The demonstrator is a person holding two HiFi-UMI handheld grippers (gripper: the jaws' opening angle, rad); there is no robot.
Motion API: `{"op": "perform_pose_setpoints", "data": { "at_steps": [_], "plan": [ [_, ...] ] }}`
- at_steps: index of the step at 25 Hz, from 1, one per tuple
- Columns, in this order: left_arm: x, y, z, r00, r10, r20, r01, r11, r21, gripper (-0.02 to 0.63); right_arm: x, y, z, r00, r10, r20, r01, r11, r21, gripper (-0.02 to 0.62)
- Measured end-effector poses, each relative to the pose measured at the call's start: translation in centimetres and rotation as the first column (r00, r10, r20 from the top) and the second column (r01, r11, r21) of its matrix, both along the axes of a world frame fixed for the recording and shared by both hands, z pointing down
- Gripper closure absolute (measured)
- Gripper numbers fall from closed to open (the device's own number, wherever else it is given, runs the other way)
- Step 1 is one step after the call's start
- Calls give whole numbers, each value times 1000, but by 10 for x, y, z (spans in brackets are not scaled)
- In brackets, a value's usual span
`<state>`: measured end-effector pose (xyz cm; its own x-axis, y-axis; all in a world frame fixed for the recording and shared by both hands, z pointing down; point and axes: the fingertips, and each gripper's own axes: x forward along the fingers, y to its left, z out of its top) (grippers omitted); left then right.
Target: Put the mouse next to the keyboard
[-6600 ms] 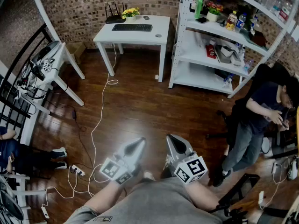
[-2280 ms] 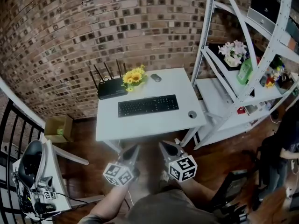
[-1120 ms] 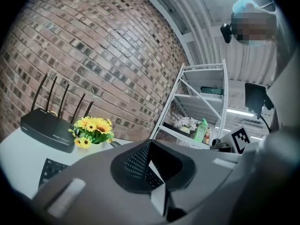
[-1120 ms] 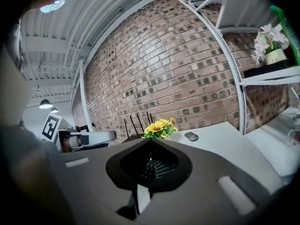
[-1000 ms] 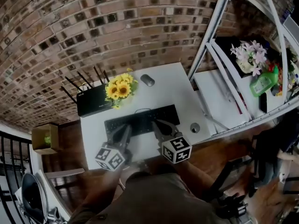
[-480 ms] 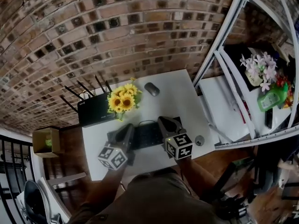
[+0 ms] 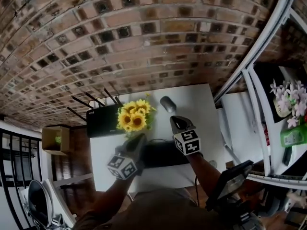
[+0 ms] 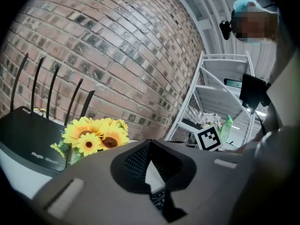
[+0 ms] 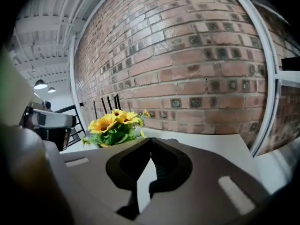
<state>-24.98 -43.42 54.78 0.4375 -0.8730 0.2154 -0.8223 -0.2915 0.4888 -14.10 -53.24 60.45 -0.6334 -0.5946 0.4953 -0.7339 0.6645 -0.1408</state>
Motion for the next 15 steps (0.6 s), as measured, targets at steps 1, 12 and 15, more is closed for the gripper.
{"op": "perform_pose_setpoints", "data": {
  "at_steps": [1, 12, 15],
  "plan": [
    [-1, 1, 6, 1000, -4, 9, 4, 1000, -14, 604, -3, -6, 8, 1000, -12, -12, 12, 1000, -12, 580],
    [8, -8, 42, 1000, -12, 6, 12, 994, -110, 604, -20, -74, 86, 968, -110, -225, 106, 994, -32, 332],
    [4, -2, 59, 1000, -26, 8, 27, 988, -152, 604, -22, -86, 104, 951, -126, -283, 114, 992, -59, 266]
  ]
}}
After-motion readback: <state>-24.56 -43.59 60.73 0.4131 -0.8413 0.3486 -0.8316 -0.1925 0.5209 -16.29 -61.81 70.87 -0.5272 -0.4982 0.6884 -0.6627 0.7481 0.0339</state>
